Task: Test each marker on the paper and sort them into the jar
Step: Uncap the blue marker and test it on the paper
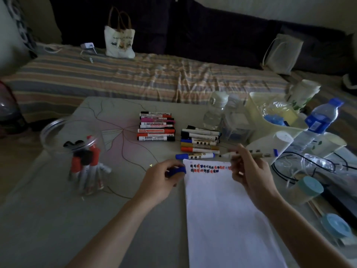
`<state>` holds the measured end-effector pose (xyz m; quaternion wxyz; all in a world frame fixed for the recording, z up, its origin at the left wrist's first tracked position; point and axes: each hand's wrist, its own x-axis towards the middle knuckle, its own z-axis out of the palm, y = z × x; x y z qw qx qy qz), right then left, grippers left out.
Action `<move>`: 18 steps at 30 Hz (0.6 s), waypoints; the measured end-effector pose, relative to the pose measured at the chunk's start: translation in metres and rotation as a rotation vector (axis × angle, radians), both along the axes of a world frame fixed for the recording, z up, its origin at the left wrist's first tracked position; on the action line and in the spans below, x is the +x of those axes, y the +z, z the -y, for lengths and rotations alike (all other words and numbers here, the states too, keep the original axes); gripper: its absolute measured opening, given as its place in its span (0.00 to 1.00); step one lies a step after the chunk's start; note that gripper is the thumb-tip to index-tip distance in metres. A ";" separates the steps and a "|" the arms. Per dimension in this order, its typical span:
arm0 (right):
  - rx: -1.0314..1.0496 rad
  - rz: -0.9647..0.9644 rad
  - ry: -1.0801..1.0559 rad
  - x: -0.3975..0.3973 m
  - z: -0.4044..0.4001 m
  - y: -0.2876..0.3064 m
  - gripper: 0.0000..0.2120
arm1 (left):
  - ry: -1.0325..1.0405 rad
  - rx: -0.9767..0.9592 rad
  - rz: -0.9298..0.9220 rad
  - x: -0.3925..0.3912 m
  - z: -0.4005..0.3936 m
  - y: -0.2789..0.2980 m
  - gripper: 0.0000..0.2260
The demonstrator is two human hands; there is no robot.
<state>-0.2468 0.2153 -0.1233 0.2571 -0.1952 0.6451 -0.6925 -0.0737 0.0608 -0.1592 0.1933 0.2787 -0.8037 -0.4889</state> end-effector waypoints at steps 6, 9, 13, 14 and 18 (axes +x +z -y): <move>0.012 0.135 0.096 0.066 -0.006 0.005 0.14 | 0.044 0.351 -0.160 0.027 -0.010 0.018 0.07; 0.017 0.080 0.090 0.080 0.001 0.009 0.16 | 0.059 0.401 -0.171 0.038 -0.011 0.020 0.06; 0.044 0.034 0.066 0.088 0.011 0.013 0.16 | 0.069 0.437 -0.201 0.045 -0.007 0.020 0.05; 0.049 0.022 0.064 0.089 0.013 0.012 0.17 | 0.069 0.441 -0.203 0.045 -0.006 0.020 0.05; 0.090 -0.038 0.089 0.096 0.024 0.009 0.21 | 0.038 0.416 -0.181 0.049 -0.007 0.021 0.05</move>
